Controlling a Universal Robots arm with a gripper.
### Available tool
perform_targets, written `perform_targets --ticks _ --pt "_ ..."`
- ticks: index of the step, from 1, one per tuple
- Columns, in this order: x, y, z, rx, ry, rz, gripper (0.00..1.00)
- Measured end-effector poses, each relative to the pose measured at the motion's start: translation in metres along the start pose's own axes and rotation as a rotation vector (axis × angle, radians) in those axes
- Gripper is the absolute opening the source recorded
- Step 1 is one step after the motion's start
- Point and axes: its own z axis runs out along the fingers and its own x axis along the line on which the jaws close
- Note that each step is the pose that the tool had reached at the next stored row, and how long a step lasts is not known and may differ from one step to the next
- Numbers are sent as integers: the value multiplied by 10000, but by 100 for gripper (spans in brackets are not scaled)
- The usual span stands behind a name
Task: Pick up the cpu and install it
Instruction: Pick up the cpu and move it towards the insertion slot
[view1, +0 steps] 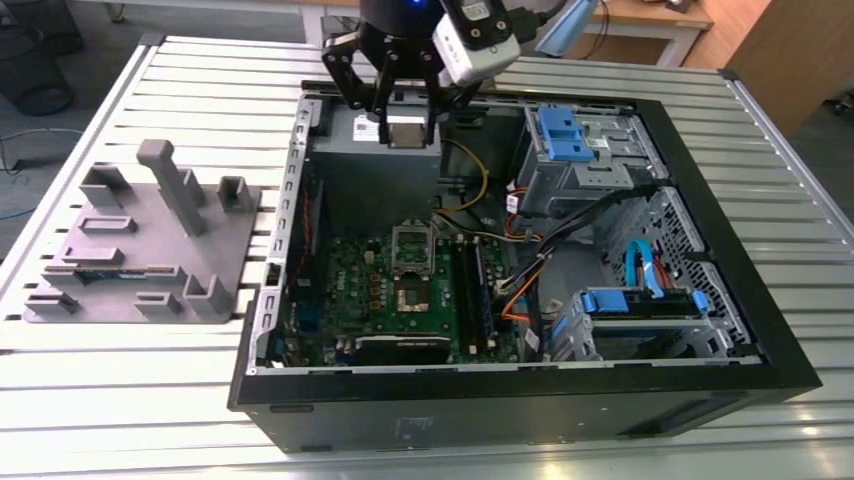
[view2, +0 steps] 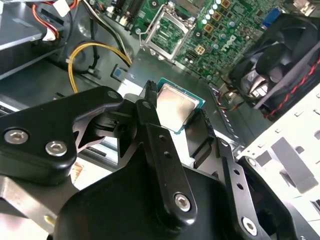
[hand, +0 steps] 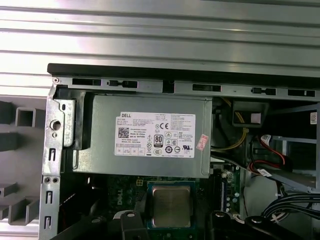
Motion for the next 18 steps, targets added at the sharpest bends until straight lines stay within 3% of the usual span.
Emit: perform_targets --ticks 6,12,18 --pt "-95 -3 2 0 1 -2 47" --pt "-97 -10 3 1 1 -2 47" --pt "-94 -115 13 -34 -1 0 47"
